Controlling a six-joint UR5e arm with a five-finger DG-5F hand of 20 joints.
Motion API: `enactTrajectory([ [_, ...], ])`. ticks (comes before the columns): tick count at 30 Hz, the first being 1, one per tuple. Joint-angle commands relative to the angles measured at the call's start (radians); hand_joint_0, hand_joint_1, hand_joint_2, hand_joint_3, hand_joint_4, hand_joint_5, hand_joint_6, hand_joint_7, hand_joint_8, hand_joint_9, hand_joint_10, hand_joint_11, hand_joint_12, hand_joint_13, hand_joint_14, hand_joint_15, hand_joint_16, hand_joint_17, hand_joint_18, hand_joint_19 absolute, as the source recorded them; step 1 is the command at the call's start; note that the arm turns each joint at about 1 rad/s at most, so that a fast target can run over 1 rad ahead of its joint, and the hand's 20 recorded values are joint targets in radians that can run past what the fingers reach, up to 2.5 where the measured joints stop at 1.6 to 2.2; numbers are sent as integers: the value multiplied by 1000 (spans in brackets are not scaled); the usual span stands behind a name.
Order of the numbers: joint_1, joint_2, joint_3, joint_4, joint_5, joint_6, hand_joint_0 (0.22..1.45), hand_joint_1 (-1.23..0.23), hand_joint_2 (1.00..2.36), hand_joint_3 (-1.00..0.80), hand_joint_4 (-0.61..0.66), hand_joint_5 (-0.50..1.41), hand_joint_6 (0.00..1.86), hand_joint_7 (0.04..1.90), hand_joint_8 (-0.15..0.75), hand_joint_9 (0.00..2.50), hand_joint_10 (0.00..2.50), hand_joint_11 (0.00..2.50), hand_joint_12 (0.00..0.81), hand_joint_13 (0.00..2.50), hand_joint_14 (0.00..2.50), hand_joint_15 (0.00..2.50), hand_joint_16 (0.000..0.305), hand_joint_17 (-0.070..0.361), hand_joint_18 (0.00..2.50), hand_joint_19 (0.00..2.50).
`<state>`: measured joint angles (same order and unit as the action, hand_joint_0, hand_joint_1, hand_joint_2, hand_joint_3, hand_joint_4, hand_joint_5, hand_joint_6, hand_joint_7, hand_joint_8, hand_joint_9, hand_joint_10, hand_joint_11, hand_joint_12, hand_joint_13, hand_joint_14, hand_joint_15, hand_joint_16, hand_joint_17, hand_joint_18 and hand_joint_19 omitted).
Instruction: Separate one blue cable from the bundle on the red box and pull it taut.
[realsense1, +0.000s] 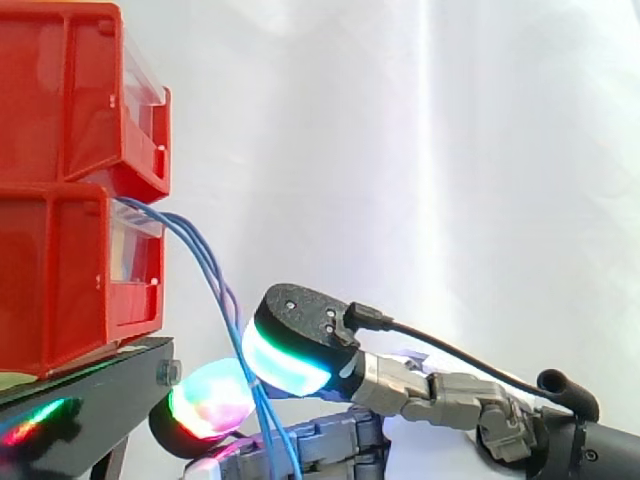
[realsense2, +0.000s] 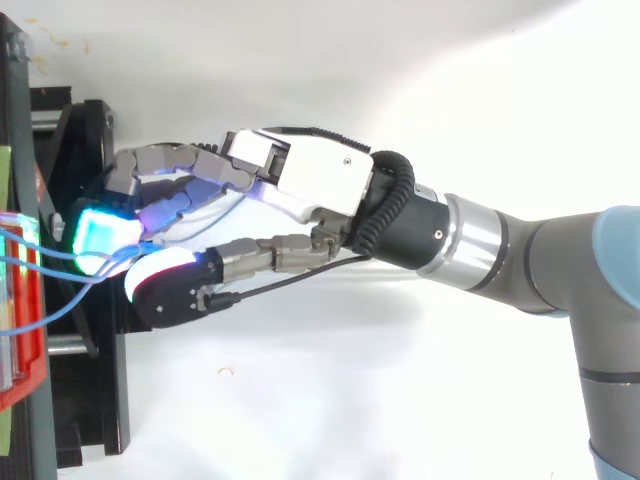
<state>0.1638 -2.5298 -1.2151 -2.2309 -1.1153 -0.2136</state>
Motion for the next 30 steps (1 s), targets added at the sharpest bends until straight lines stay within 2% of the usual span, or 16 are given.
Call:
enactTrajectory([
  [1,-3,5,-1,-4,-12,11,631,-636,1011,-347,169,-123,615,1219,342,772,14,513,362,615,9,351,47,106,684,640],
  [4,-6,14,-1,-24,-27,11,628,-635,1014,-314,164,-135,653,1181,343,767,12,533,362,616,9,360,47,106,688,641],
  [5,-7,25,-1,-62,-43,11,629,-641,1014,-304,182,-152,703,1071,340,758,12,526,363,619,10,365,47,106,691,648],
  [11,-10,54,-4,-153,-83,16,629,-680,1015,-256,188,-178,797,968,336,758,14,581,365,626,10,369,47,106,703,656],
  [22,-12,102,-4,-230,-127,16,626,-758,1020,-99,98,-179,861,941,348,865,17,741,373,702,11,431,48,108,782,661],
  [25,-13,115,-4,-257,-129,16,639,-785,1019,-159,107,-181,859,930,344,863,15,782,366,703,12,450,47,105,775,669],
  [28,-18,125,-4,-309,-133,19,621,-834,1010,-357,140,-180,857,968,342,881,19,793,367,718,12,454,47,105,777,677],
  [30,-21,125,-4,-332,-150,36,589,-736,1001,-481,157,-170,848,983,348,919,17,778,366,726,14,452,47,105,784,681],
])
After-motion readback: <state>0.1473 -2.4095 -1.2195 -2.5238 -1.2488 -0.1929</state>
